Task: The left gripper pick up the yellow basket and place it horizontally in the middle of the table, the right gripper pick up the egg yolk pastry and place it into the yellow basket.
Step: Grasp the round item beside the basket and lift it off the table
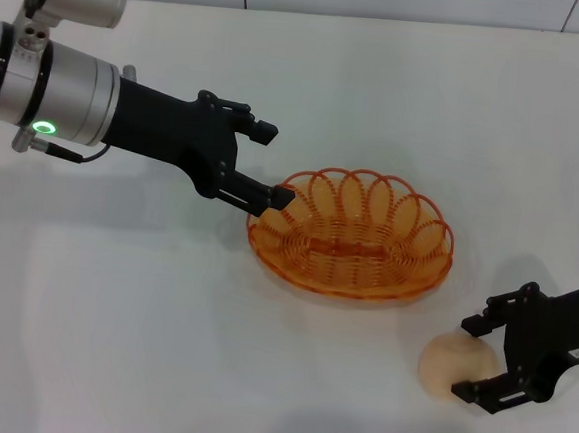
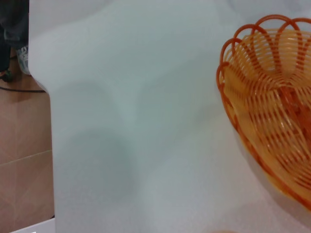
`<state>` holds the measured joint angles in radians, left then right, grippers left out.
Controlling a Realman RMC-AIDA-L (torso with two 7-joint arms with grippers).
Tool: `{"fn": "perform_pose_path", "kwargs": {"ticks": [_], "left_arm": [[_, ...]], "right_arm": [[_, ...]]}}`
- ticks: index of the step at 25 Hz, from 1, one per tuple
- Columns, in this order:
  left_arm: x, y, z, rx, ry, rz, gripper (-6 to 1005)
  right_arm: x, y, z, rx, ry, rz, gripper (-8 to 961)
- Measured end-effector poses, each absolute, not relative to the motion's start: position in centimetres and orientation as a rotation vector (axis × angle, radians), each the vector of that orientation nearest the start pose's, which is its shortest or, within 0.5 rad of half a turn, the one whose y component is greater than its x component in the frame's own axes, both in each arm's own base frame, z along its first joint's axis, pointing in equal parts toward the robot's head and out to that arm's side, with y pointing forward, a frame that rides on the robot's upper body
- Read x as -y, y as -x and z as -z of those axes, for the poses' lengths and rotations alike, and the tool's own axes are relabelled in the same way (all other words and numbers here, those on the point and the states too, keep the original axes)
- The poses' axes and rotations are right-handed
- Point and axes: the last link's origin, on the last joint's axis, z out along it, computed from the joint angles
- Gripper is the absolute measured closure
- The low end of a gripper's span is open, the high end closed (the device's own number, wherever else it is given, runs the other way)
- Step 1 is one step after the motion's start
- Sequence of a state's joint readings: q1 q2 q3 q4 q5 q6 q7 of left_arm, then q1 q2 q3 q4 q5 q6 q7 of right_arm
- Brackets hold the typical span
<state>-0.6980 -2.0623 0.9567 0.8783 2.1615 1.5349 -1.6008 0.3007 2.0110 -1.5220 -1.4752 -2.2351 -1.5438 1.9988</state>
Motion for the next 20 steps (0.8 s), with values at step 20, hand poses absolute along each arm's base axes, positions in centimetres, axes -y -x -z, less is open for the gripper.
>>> {"fn": "perform_pose_path", "kwargs": {"ticks": [20], "left_arm": [[-37.33,19.17,0.03,0.317,2.969,0.246,106]], "right_arm": [[-28.69,-20.64,0.73,-0.333,3.010,0.290,589]]}}
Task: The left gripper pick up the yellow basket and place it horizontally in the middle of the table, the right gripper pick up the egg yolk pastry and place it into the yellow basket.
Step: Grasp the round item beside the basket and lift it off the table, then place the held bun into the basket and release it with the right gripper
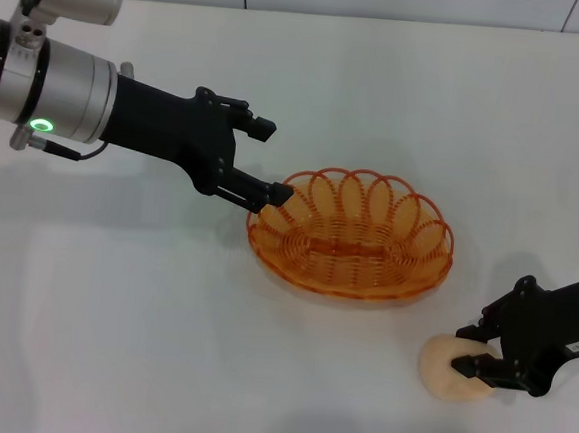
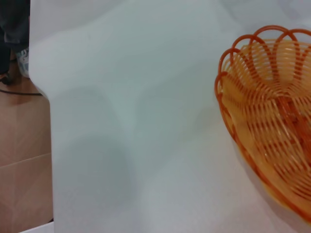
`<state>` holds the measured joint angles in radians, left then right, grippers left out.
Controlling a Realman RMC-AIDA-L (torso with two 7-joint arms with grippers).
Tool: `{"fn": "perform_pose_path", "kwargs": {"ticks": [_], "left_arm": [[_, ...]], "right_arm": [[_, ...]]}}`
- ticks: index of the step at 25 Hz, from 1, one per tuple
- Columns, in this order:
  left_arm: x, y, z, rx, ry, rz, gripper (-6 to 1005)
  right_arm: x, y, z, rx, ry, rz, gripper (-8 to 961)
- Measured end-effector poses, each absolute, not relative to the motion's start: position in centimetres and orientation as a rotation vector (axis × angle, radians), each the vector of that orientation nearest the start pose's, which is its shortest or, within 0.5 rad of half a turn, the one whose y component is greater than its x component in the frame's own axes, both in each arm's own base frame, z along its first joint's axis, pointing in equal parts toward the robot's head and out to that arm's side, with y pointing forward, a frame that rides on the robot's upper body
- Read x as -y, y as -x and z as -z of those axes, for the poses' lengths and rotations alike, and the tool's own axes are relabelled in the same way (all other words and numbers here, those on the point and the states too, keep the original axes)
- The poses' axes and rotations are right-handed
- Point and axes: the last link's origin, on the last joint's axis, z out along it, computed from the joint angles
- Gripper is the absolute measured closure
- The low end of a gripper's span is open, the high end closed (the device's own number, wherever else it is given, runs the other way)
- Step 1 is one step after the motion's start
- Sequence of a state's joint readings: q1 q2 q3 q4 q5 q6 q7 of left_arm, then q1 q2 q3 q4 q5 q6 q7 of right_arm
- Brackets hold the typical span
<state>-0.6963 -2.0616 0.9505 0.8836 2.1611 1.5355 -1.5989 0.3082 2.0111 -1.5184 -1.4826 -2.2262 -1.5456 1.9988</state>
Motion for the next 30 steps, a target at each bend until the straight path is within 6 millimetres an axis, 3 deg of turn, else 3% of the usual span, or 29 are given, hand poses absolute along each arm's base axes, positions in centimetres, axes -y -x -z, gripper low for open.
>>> {"fn": "perform_pose_path", "kwargs": {"ticks": [4,11,20,25,30], "left_arm": [[-37.2,19.3,0.0,0.318,2.966,0.252,106],[-37.2,19.6,-0.1,0.325,2.959,0.254,106],[-37.1,20.0,-0.2,0.323,2.949,0.257,106],[-37.0,20.1,-0.2,0.329,2.947,0.262,106],[-36.8,20.2,-0.2,0.337,2.944,0.289,106]], "right_arm": [[-28.6,-20.5,0.7,-0.325,3.015,0.287,680],[-28.6,-20.1,0.2,-0.317,3.007,0.277,735],[-29.1,-19.1,-2.0,-0.359,2.963,0.224,810],[-29.5,-17.4,-3.1,-0.327,2.933,0.181,828],[-31.2,-15.3,-3.0,-0.271,2.900,0.134,846]]}}
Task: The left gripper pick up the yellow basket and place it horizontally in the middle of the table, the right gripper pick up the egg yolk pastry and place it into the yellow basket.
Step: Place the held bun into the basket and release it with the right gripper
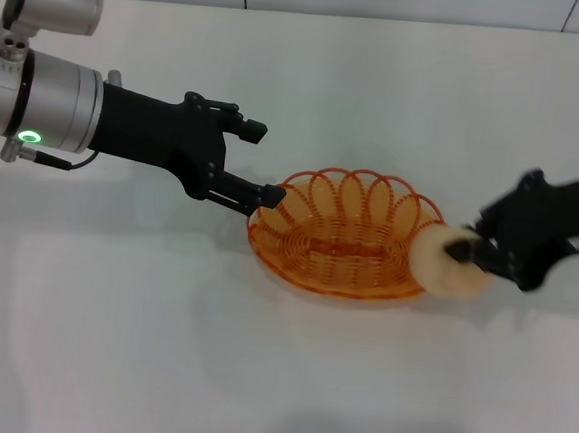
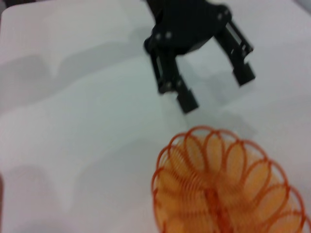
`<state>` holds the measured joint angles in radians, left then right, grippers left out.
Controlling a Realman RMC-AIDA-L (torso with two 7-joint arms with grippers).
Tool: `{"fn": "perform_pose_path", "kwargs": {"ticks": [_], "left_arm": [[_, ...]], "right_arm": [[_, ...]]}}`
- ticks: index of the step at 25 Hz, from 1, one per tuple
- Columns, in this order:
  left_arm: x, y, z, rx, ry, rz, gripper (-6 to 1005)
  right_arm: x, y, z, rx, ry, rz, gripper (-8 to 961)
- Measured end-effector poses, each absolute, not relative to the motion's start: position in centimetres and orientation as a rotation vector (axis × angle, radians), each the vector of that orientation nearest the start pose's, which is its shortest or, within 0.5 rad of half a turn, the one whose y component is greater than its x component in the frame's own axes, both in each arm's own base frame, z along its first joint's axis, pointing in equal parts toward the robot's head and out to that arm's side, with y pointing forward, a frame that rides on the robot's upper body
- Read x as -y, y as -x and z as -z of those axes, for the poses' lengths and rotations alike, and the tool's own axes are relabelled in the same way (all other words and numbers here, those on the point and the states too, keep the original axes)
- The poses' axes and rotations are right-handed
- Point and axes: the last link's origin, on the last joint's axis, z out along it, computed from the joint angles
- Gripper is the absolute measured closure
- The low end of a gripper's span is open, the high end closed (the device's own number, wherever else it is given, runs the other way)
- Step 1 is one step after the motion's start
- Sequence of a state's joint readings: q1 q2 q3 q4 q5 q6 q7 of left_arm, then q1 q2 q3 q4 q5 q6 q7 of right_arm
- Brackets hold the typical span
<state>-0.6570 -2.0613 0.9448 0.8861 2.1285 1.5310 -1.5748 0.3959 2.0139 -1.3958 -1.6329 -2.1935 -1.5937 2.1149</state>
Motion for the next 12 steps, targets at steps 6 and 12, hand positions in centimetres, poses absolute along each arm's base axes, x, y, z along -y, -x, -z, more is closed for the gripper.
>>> {"fn": "perform_pose_path", "kwargs": {"ticks": [6,12], "left_arm": [[-36.7,20.1,-0.2,0.335,2.949,0.297,106],[-36.6,20.2,-0.3,0.338,2.956,0.296,106]], "right_arm": [[-32.8,-13.7,-1.3,-0.222,2.892,0.083,892],[-33.9,-12.8,1.2,-0.208,2.906,0.054,897]]}}
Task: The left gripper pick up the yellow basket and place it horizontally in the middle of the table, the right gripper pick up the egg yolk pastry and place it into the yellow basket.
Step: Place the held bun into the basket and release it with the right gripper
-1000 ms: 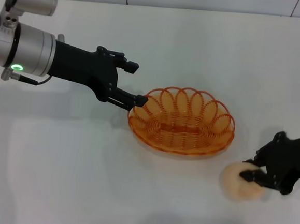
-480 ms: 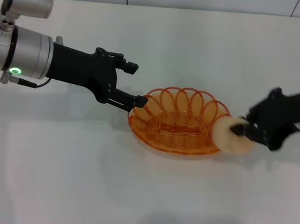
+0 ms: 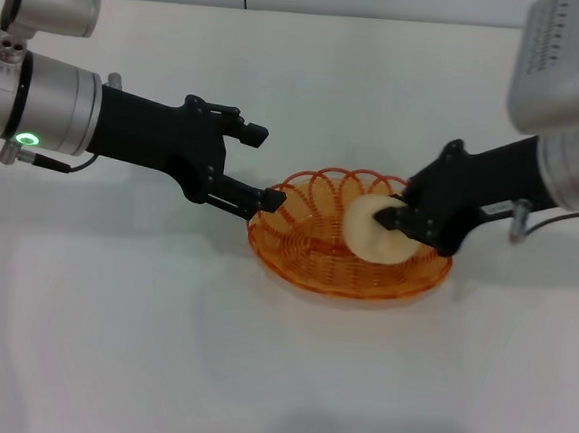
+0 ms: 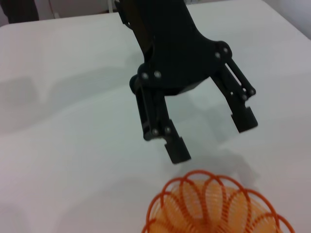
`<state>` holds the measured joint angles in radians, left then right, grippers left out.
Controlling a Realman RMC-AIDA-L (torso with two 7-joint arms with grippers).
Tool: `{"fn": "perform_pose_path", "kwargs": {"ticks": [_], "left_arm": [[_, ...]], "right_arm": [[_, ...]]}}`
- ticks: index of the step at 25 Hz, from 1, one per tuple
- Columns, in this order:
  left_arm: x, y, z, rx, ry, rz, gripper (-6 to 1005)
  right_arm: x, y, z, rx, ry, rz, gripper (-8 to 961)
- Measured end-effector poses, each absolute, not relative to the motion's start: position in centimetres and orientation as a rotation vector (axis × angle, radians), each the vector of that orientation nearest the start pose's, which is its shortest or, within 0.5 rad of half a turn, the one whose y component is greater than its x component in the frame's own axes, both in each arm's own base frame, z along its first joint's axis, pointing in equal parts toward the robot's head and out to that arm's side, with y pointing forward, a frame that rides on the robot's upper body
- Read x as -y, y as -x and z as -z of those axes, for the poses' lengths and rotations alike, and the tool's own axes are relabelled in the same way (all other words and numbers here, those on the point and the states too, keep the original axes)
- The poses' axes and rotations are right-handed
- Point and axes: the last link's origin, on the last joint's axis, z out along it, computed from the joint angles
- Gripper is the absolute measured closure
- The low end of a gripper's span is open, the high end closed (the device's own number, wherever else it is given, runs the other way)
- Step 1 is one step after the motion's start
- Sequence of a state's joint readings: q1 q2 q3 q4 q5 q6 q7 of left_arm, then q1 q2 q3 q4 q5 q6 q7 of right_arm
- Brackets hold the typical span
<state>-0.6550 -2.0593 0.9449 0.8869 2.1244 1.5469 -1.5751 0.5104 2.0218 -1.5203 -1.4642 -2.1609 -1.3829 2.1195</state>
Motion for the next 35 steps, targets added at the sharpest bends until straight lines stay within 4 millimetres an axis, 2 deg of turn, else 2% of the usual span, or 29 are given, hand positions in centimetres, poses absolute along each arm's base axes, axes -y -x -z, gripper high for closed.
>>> {"fn": "perform_pose_path", "kwargs": {"ticks": [10,19,25,28,33,35], "left_arm": [[-36.5,20.6,-0.9,0.330,2.940,0.274,106],[-36.4,20.8,-0.9,0.335,2.937,0.270,106],[-36.2,21.3,-1.1,0.339,2.924,0.272,106],[-36.1,21.4,-1.1,0.335,2.923,0.272,106],[-36.0,21.6,-1.5,0.352,2.912,0.296,106],[-35.9,21.8,-1.8,0.359,2.911,0.316,106]], "right_arm": [[-34.8,-12.3,3.0,-0.181,2.878,0.033,897],[-35.1,-12.3,3.4,-0.199,2.882,0.027,855],[-35.0,-12.7,2.9,-0.219,2.869,0.014,648],[-34.9,-13.6,2.3,-0.269,2.850,-0.008,448],[-34.1,-14.9,1.1,-0.298,2.818,-0.041,276],[-33.6,-15.5,0.7,-0.287,2.807,-0.046,276]]}}
